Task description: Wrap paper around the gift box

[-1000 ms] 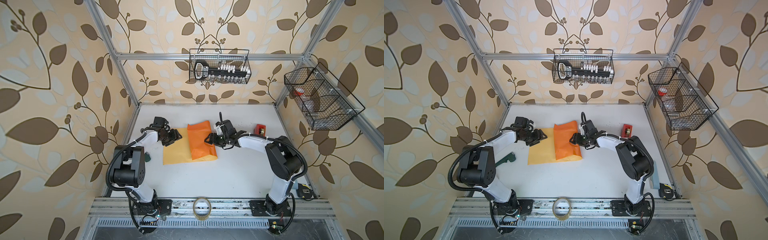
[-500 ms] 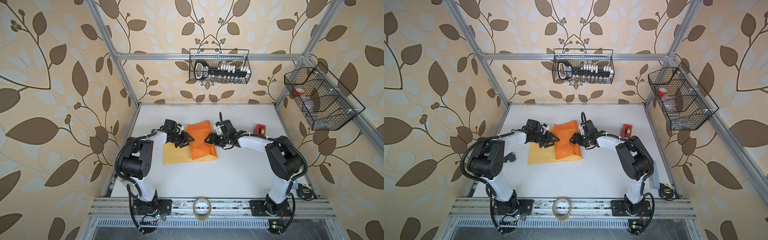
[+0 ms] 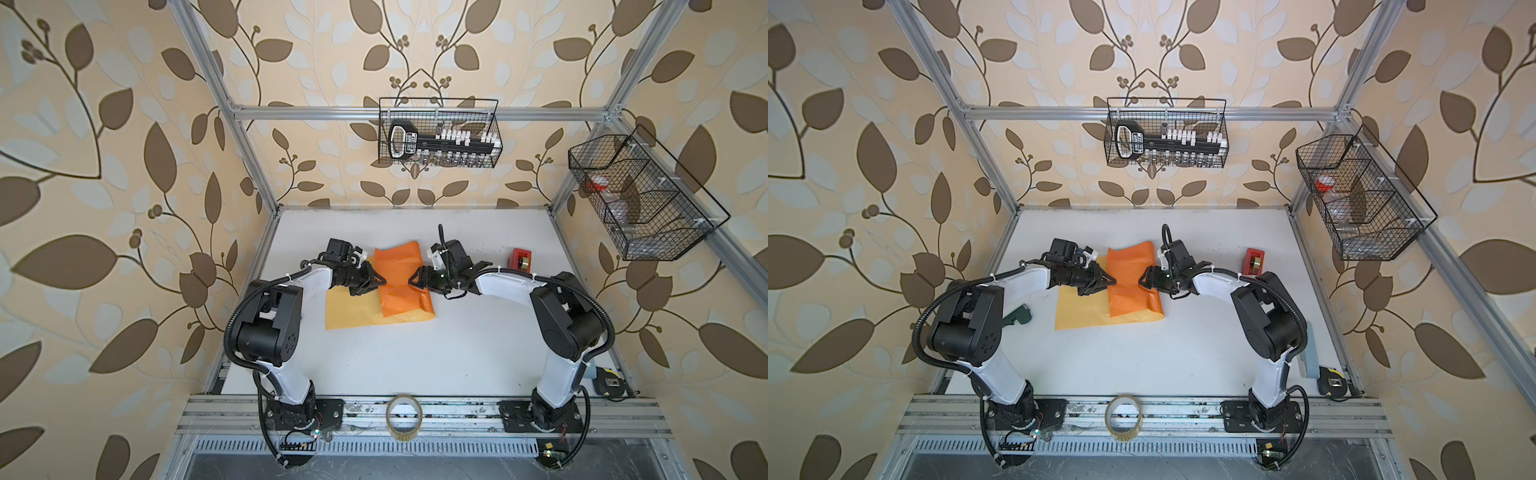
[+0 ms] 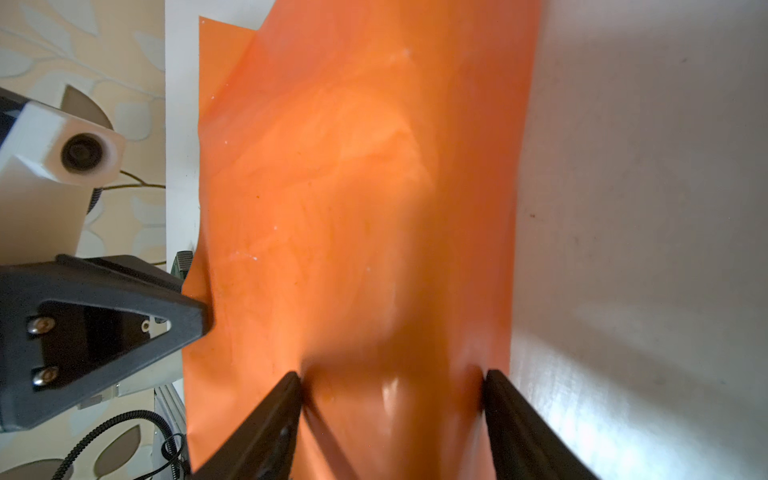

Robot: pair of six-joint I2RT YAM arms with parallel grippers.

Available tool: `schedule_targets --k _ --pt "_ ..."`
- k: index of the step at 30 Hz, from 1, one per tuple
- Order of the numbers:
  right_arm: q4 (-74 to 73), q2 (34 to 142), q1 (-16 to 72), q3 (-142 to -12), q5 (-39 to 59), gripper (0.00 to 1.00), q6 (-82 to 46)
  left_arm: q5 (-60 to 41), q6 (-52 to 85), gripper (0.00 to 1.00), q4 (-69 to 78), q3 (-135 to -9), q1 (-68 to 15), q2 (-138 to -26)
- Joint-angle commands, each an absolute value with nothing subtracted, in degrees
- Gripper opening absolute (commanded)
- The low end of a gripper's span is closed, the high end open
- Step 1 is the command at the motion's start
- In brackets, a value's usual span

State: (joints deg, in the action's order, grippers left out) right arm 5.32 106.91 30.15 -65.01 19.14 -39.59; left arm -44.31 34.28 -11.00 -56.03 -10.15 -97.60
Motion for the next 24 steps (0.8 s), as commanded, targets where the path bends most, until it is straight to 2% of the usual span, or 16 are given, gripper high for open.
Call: schedule_targets --k 1,3,6,11,15,24 --pt "12.27 110.41 31.01 -62.62 15.94 0.68 -38.21 -42.99 32.27 0.2 -13.22 -55.81 -10.03 -94.59" --pt "12.56 110.76 30.9 -62.92 15.86 0.68 -38.04 -42.45 32.1 0.23 -13.44 -55.9 -9.85 -94.62" --pt "12.95 110.65 30.96 -63.11 16.07 0.68 -38.15 -42.41 32.05 0.22 -13.88 -56.14 -9.54 -94.57" --pt "13.6 110.81 30.88 -63.5 15.82 0.68 -37.79 -42.71 32.62 0.12 -13.16 -55.7 -9.49 -94.62" --pt "13.59 110.18 30.87 -63.41 15.73 0.68 -37.73 -42.35 32.0 0.0 -14.24 -56.12 -9.49 -94.55" --pt "16.11 105.4 30.2 -65.21 15.51 0.79 -36.88 -35.07 28.16 0.0 -16.14 -54.49 -9.66 -95.54"
